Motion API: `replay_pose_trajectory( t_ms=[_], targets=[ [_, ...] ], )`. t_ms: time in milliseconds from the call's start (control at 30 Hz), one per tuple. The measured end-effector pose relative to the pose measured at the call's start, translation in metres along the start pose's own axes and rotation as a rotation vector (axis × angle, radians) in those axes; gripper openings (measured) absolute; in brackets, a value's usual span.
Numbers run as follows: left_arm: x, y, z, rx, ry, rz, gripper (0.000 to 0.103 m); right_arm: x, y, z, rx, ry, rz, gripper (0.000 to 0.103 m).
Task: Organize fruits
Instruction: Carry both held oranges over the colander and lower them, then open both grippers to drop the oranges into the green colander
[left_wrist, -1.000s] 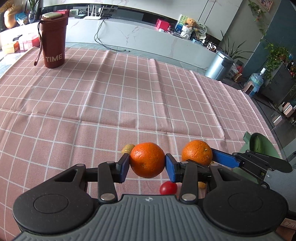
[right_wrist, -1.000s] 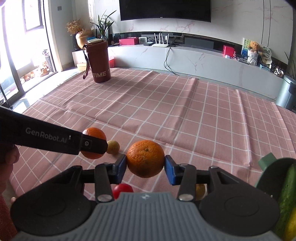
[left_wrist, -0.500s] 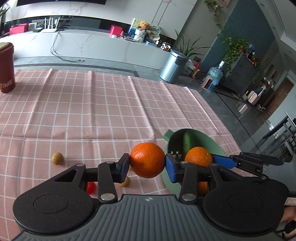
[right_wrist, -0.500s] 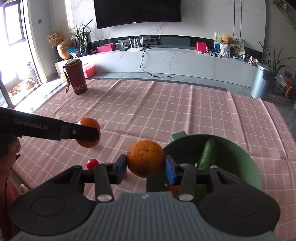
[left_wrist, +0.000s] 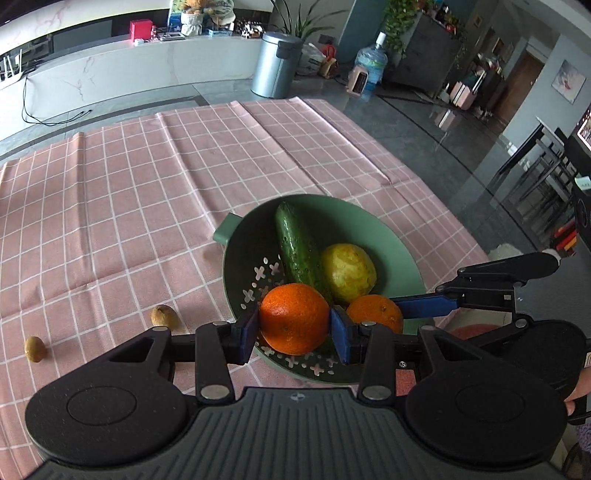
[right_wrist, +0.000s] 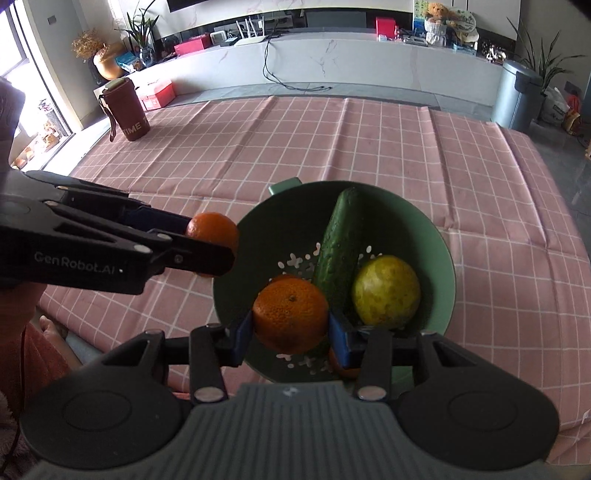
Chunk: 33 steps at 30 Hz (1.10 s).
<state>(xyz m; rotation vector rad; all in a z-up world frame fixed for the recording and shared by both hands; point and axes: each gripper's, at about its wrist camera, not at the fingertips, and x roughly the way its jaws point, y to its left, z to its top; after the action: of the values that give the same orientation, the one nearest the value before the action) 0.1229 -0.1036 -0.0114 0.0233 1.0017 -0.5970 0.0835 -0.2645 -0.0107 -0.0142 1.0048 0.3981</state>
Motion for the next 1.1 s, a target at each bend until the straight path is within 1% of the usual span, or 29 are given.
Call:
replay_pose_trajectory(
  t_ms=[133, 267, 433, 633, 833, 933, 1033, 1100],
  targets=[
    [0.013, 0.000, 0.003, 0.045, 0.059, 0.006, 0.047, 0.015, -0.006, 0.003, 0.018, 0.069, 0.020, 0.041],
    [0.023, 0.000, 0.007, 0.088, 0.119, 0.011, 0.047, 0.032, -0.012, 0.007, 0.055, 0.135, 0.065, 0.041],
    [0.034, -0.002, 0.014, 0.129, 0.153, 0.028, 0.047, 0.047, -0.015, 0.009, 0.080, 0.194, 0.093, 0.041],
    [0.048, -0.008, 0.018, 0.196, 0.176, 0.071, 0.047, 0.059, -0.019, 0.011, 0.133, 0.234, 0.125, 0.041],
    [0.057, -0.014, 0.018, 0.256, 0.185, 0.113, 0.047, 0.066, -0.021, 0.010, 0.151, 0.261, 0.126, 0.042],
    [0.059, -0.015, 0.016, 0.269, 0.186, 0.118, 0.048, 0.069, -0.023, 0.010, 0.158, 0.270, 0.121, 0.042],
    [0.059, -0.014, 0.015, 0.270, 0.182, 0.125, 0.053, 0.069, -0.024, 0.011, 0.160, 0.270, 0.121, 0.043],
    [0.060, -0.014, 0.015, 0.265, 0.182, 0.122, 0.053, 0.069, -0.023, 0.011, 0.156, 0.266, 0.117, 0.044]
  ],
)
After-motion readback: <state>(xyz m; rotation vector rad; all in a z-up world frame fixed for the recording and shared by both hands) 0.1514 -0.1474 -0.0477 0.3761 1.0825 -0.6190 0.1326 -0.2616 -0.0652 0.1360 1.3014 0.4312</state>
